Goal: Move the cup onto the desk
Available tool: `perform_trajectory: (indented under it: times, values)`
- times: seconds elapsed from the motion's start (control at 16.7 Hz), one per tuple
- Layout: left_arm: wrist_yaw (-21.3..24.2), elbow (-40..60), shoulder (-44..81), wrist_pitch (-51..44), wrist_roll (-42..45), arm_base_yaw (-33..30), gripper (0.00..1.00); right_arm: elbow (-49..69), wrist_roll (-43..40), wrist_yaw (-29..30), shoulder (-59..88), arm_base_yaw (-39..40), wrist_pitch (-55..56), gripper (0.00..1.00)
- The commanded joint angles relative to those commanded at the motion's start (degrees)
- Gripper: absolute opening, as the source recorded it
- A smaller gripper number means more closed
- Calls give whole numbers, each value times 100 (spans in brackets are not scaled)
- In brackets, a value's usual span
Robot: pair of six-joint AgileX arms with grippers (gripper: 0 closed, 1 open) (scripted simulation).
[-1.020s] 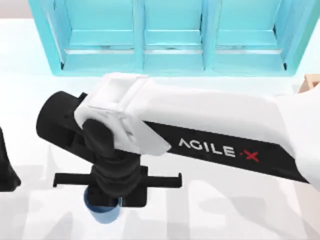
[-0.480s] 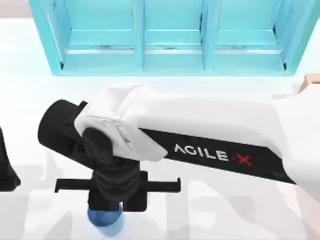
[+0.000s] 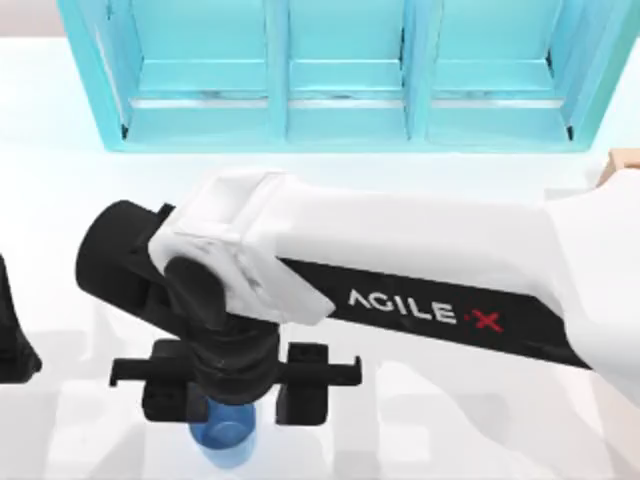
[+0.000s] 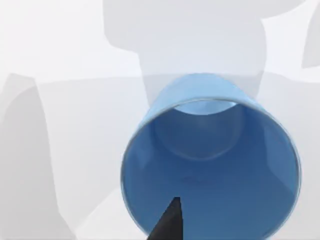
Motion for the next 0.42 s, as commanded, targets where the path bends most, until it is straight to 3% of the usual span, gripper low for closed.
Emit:
perform_trajectory:
  times: [0.12,0.42]
  values:
    - [0,0,0,0,0,0,100,0,0,0,0,0,0,100]
    - [0,0,0,0,0,0,100,0,0,0,0,0,0,100]
